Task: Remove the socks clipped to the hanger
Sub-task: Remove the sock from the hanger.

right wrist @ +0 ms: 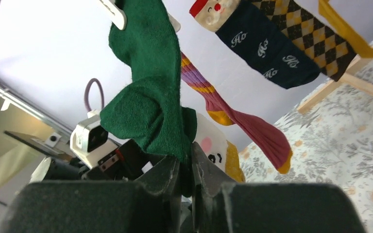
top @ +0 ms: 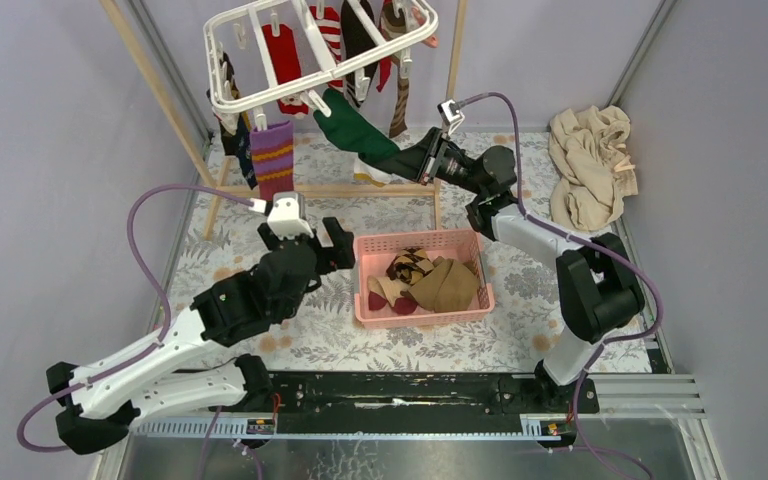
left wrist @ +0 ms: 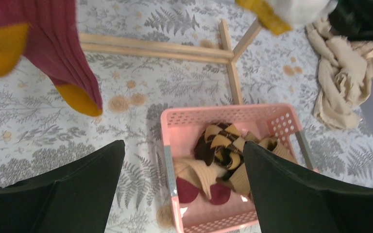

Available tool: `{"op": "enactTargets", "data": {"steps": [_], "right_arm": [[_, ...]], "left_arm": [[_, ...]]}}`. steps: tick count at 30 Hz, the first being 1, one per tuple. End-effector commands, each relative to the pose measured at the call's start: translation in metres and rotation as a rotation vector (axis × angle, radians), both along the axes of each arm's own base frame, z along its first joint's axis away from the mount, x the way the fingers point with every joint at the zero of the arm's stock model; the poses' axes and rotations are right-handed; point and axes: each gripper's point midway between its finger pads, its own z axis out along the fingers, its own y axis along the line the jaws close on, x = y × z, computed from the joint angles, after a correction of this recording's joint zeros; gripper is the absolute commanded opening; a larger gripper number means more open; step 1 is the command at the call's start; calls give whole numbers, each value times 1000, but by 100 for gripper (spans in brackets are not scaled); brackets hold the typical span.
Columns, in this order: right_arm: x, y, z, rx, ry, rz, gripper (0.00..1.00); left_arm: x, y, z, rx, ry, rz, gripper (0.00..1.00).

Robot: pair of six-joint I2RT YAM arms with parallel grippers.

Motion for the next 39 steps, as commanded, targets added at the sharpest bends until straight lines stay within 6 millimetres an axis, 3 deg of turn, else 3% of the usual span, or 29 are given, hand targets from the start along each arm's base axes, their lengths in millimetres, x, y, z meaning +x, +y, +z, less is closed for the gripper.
{"op": "enactTargets", "data": {"steps": [1, 9, 16, 25, 33, 39], "right_arm": [[-20, -4, 31, 89, -40, 123, 15], [-19, -4, 9, -10, -9, 78, 13], [-28, -10, 3, -104, -44, 32, 12], [-48, -18, 15, -155, -85, 51, 12], [-64, -21, 36, -153, -123, 114, 12], [-70, -24, 45, -160, -146, 126, 12]], "left_arm": [[22, -11, 56, -130, -129, -44, 98], [34, -21, 120, -254, -283, -62, 98], [52, -41, 158, -288, -344, -54, 98], [71, -63, 192, -304, -393, -45, 98], [74, -55, 226, -318, -447, -31, 94], [88, -49, 237, -280, -371, -145, 93]]}}
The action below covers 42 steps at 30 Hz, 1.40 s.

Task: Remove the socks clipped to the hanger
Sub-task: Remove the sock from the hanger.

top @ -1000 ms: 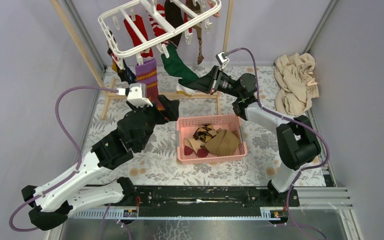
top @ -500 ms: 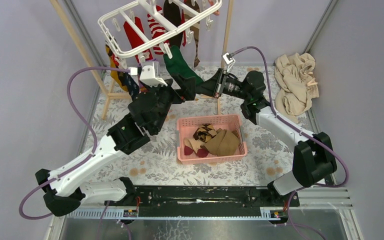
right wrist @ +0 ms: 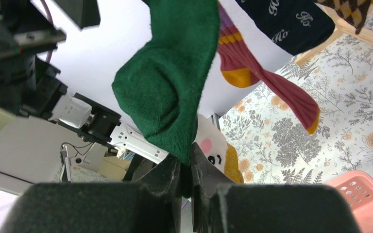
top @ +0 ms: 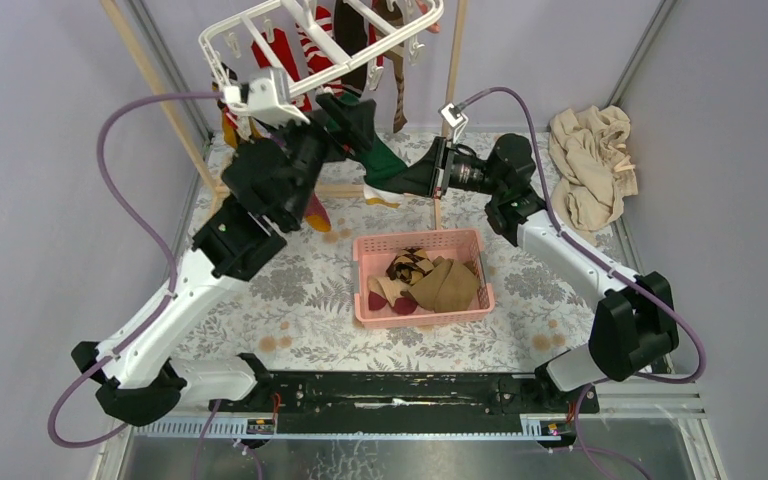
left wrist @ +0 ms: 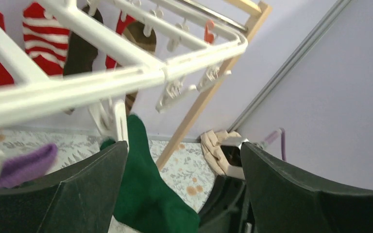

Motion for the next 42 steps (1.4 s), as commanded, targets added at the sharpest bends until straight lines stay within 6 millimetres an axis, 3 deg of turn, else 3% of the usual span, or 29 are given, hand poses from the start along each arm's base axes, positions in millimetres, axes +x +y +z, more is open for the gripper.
{"op": "enactTargets", "data": {"steps": [1, 4, 9, 14, 22, 42], "right_arm": [[-19, -8, 42, 38, -133, 36, 12], [-19, -10, 41, 33, -125, 35, 12], [-19, -11, 39, 28, -122, 39, 12], [-18, -12, 38, 30, -116, 37, 12], [-16, -14, 34, 22, -111, 33, 12], [-11, -14, 30, 24, -101, 35, 12]], "left_arm": [[1, 4, 14, 49, 27, -110, 93], [-5, 12, 27, 77, 42, -159, 93], [-16, 16, 33, 115, 82, -249, 95], [-6, 6, 15, 127, 158, -358, 95], [11, 20, -15, 108, 236, -349, 95], [13, 30, -20, 85, 232, -298, 93]]}}
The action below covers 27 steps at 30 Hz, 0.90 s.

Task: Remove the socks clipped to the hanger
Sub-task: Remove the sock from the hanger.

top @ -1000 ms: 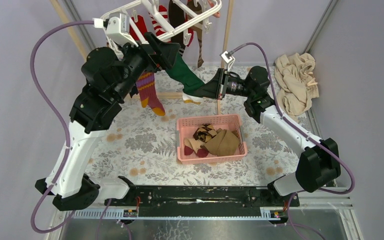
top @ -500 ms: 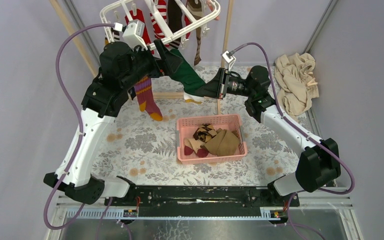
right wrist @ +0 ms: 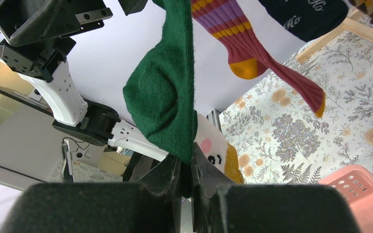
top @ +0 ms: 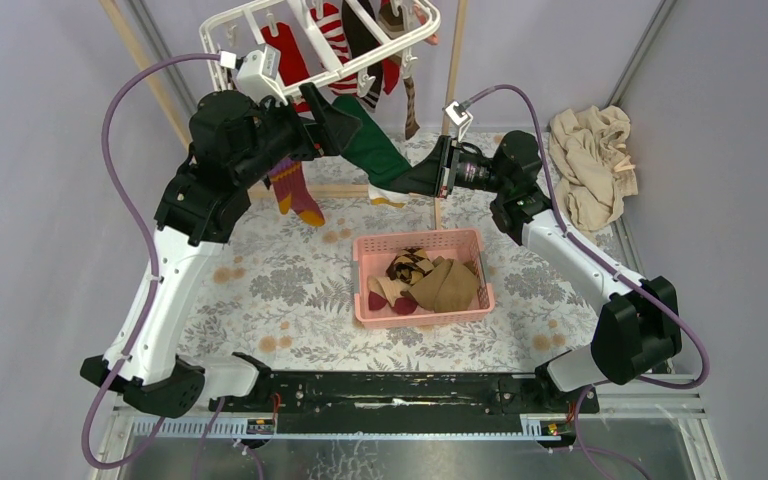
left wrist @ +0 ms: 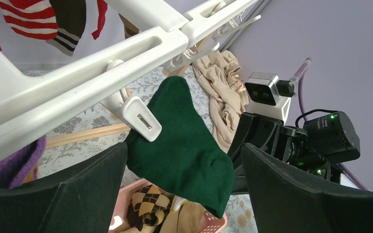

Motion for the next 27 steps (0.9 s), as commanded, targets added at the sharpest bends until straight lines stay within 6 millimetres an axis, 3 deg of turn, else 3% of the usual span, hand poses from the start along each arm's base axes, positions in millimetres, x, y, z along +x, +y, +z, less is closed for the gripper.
{"op": "enactTargets", "data": {"steps": [1, 15, 27], "right_arm": [[-6, -4, 22, 33, -83, 20, 12], [-4, -3, 24, 37, -78, 28, 12], [-8, -4, 33, 57, -78, 38, 11]], "left_arm": [[1, 1, 8, -17, -28, 2, 93], [2, 17, 10, 21, -35, 79, 94], [31, 16, -1, -20, -101, 140, 93]]}}
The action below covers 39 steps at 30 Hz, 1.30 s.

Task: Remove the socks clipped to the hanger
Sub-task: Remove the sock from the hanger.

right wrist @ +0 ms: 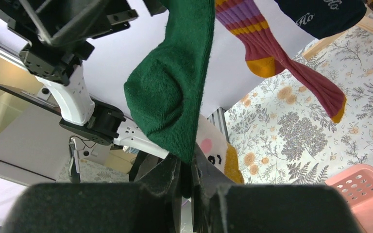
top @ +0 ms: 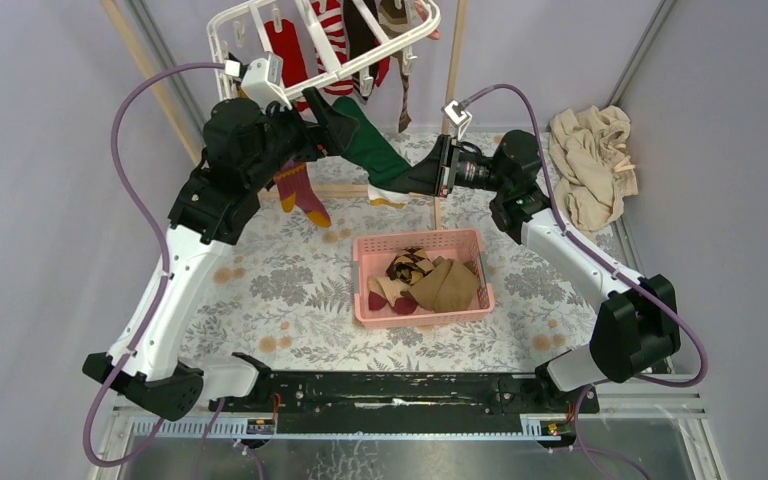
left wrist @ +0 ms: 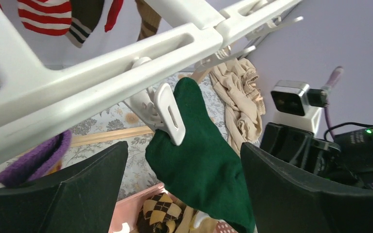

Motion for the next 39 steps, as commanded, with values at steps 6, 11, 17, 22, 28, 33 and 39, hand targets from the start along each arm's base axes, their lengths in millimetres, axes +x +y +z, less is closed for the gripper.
{"op": "enactTargets", "data": {"steps": [6, 11, 17, 22, 28, 33, 39], "right_arm": [[-9, -5, 35, 59, -101, 19, 11], [-10, -6, 35, 60, -104, 19, 11], [-11, -6, 34, 59, -103, 23, 11], [-11, -6, 33, 65, -99, 28, 11], [-11, -6, 33, 63, -98, 27, 11], [-11, -6, 33, 63, -100, 27, 11], [-11, -6, 31, 62, -96, 27, 11]], "left_arm": [[21, 11, 20, -88, -155, 98, 90], [16, 20, 27, -130, -204, 140, 83], [6, 30, 37, -139, -242, 164, 84], [8, 31, 41, -137, -250, 171, 86], [15, 28, 42, -146, -259, 176, 81], [20, 29, 44, -149, -269, 190, 78], [23, 29, 46, -150, -274, 198, 71]]}}
